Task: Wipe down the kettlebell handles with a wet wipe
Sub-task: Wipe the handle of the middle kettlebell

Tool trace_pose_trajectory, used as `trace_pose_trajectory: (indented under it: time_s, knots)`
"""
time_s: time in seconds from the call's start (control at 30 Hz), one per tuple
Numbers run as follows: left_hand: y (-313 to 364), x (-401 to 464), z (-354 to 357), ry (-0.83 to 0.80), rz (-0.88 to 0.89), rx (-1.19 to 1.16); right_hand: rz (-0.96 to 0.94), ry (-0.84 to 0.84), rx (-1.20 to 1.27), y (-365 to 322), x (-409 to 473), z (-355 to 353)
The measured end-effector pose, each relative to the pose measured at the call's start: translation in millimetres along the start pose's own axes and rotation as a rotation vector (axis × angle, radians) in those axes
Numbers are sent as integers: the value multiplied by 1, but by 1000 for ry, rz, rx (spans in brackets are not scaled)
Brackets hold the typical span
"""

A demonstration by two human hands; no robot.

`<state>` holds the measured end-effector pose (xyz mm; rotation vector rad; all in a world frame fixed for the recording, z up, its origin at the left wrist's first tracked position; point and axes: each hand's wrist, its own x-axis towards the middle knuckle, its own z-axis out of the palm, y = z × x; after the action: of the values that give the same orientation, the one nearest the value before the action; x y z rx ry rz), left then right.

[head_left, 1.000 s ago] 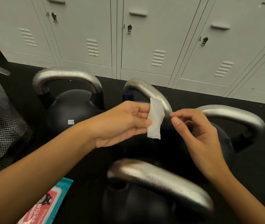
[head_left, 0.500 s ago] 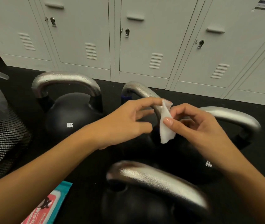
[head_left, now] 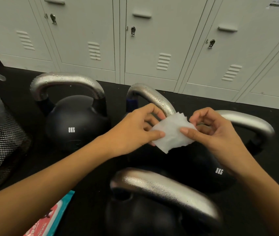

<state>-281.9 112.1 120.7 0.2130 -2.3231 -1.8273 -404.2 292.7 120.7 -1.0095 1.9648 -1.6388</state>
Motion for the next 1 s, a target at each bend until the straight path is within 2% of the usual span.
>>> trace_pose_trajectory:
  time_s: [0.2, 0.47, 0.53, 0.67, 0.8, 1.0]
  knots:
    - [-2, 10, 9, 120, 88, 114, -103, 242, -361, 18, -2, 8]
    - [-19, 13, 15, 260, 150, 245, -208, 186, -621, 30, -5, 21]
    - [-21, 14, 14, 268, 154, 240, -178, 165, -554, 23, -7, 24]
    - [-26, 15, 12, 285, 151, 245, -40, 110, -235, 20, -4, 33]
    - [-35, 11, 4, 225, 108, 293, -8, 122, -64, 33, -4, 38]
    - [-54, 7, -2, 247, 75, 437, 59, 107, -51, 66, -15, 38]
